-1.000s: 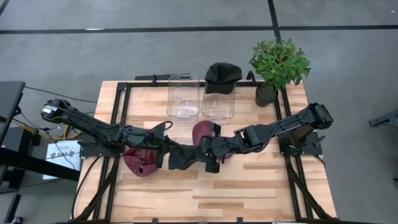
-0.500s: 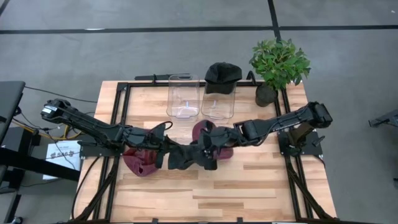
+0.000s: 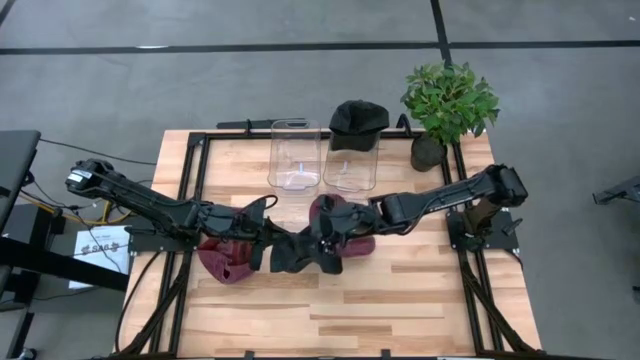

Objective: Pick & Place hat
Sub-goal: Put the black cap into the right transparent bin

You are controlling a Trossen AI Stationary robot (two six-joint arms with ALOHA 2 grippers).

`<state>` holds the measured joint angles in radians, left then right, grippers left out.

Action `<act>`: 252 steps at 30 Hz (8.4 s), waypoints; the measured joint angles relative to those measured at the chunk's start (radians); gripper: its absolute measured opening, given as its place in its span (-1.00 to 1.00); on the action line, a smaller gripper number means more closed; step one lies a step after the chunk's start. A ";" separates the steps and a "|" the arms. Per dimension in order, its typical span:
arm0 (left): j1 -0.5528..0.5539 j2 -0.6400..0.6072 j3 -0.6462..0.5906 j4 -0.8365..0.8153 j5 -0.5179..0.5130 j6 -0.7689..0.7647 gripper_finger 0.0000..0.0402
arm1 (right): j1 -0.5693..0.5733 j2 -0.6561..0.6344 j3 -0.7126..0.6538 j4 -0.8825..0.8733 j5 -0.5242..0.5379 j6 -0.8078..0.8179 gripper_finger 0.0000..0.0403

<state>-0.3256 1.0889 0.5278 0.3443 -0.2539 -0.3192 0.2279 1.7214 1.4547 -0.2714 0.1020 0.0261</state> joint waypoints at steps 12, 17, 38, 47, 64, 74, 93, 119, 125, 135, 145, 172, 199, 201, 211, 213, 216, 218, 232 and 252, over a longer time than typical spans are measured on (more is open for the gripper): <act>0.000 0.000 0.000 -0.008 0.000 0.000 -0.94 | -0.002 0.018 -0.003 -0.014 0.021 0.011 -0.42; 0.000 0.001 0.000 -0.007 0.002 0.000 -0.95 | -0.003 0.018 -0.003 -0.054 0.002 0.011 -0.91; 0.000 -0.029 0.000 0.035 0.049 -0.037 -0.21 | 0.020 -0.111 -0.004 -0.098 0.139 0.027 -1.00; 0.000 -0.127 0.000 0.034 0.049 -0.025 -0.15 | 0.032 -0.267 -0.003 -0.130 0.237 -0.015 -1.00; 0.000 -0.200 0.000 0.037 0.046 0.128 -0.14 | -0.232 -0.416 -0.002 -0.274 0.291 -0.131 -1.00; 0.000 -0.346 0.000 0.038 0.045 0.262 -0.14 | -0.518 -0.345 -0.003 -0.305 0.102 -0.213 -1.00; 0.018 -0.330 0.000 0.067 0.012 0.382 -0.14 | -0.844 -0.235 -0.233 0.006 -0.155 -0.105 -1.00; 0.019 -0.327 0.000 0.040 0.011 0.393 -0.14 | -0.928 -0.236 -0.296 0.019 0.021 -0.212 -0.84; 0.019 -0.327 0.000 0.040 0.012 0.393 -0.14 | -0.886 -0.236 -0.296 0.033 0.060 -0.234 -0.56; 0.020 -0.327 0.000 0.029 0.012 0.393 -0.14 | -0.847 -0.237 -0.296 0.070 0.190 -0.304 -0.48; 0.020 -0.327 0.000 0.029 0.012 0.393 -0.14 | -0.794 -0.237 -0.296 0.148 0.487 -0.350 -0.46; 0.020 -0.327 0.000 0.011 0.012 0.393 -0.14 | -0.405 -0.237 -0.291 0.130 0.374 -0.688 -0.80; 0.020 -0.327 0.000 0.015 0.012 0.389 -0.14 | -0.437 -0.228 -0.299 -0.315 0.101 -0.382 -1.00; 0.020 -0.327 0.000 0.015 0.012 0.389 -0.14 | -0.467 -0.228 -0.313 -0.310 0.108 -0.382 -1.00; 0.020 -0.327 0.000 0.015 0.012 0.390 -0.14 | -0.619 -0.227 -0.322 -0.097 0.278 -0.468 -1.00; 0.020 -0.327 0.000 0.016 0.012 0.389 -0.14 | -0.659 -0.227 -0.322 -0.048 0.293 -0.486 -1.00; 0.020 -0.327 0.000 0.016 0.012 0.389 -0.14 | -0.730 -0.227 -0.322 0.003 0.292 -0.502 -1.00; 0.020 -0.327 0.000 0.016 0.012 0.390 -0.14 | -0.779 -0.227 -0.322 0.021 0.290 -0.505 -1.00; 0.020 -0.327 0.000 0.016 0.012 0.390 -0.14 | -1.001 -0.227 -0.322 0.159 0.070 -0.390 -1.00; 0.020 -0.327 0.000 0.015 0.012 0.393 -0.14 | -0.794 -0.227 -0.321 0.134 0.054 -0.538 -0.97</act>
<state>-0.3060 0.7624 0.5278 0.3592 -0.2420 0.0738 -0.5659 1.4940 1.1336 -0.1373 0.1562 -0.5122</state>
